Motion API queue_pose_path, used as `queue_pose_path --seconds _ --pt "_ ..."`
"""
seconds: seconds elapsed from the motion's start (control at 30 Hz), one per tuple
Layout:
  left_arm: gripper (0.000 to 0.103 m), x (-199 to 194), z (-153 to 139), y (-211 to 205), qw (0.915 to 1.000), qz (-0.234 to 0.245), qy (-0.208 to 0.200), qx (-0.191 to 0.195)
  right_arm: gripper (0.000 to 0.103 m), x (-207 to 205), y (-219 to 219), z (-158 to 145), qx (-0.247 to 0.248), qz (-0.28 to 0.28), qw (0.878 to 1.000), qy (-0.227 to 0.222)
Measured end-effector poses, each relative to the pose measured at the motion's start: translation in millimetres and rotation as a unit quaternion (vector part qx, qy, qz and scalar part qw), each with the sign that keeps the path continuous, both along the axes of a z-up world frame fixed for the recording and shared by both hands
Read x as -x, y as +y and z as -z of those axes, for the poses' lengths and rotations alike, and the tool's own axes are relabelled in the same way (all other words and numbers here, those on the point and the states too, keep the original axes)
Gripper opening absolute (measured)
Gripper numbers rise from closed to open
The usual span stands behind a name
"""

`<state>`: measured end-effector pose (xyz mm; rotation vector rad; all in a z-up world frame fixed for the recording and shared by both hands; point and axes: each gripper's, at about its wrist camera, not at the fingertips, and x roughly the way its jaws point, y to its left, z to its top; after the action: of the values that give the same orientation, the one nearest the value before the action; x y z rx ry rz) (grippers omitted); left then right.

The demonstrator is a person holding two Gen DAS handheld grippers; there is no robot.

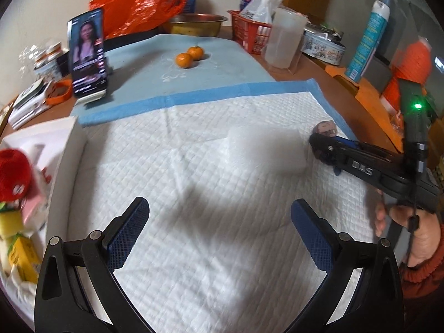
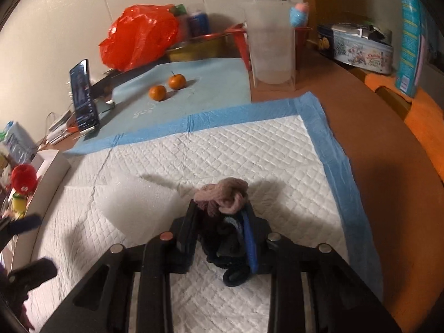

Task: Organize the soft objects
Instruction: 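Grasp the brown knit cloth with blue cord with the right gripper while the left approaches the white foam sheet, then close the left gripper on the white foam sheet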

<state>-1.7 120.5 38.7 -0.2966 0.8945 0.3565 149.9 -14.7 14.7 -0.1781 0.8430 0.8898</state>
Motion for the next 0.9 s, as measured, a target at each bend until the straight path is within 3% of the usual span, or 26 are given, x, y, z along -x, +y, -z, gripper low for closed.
queue_pose_path --seconds 0.23,0.6,0.73,0.77,0.8,0.9 --pt "0.103 -45.2 11.6 -8.8 0.9998 0.017 0.011 0.007 0.027 -20.9 -58.4 -7.4 -0.062 0.054 0.995 0.056" --pt "0.103 -101.5 27.9 -18.9 0.9994 0.02 0.028 -0.006 0.027 -15.2 -91.8 -32.5 -0.106 0.059 0.991 0.053" --pt "0.103 -107.1 35.6 -22.3 0.9986 0.023 0.044 -0.021 0.027 -13.3 -96.8 -35.6 -0.11 0.057 0.991 0.055" --pt "0.101 -105.0 34.9 -23.6 0.9987 0.026 0.039 -0.019 0.027 -12.4 -97.7 -37.2 -0.113 0.056 0.991 0.056" --pt "0.091 -102.2 34.1 -24.0 0.999 0.025 0.033 -0.017 0.027 -10.8 -98.6 -39.8 -0.116 0.053 0.99 0.054" --pt "0.091 -90.0 24.5 -24.2 0.9997 0.02 0.008 -0.013 0.027 -3.6 -100.0 -49.7 -0.126 0.045 0.99 0.045"
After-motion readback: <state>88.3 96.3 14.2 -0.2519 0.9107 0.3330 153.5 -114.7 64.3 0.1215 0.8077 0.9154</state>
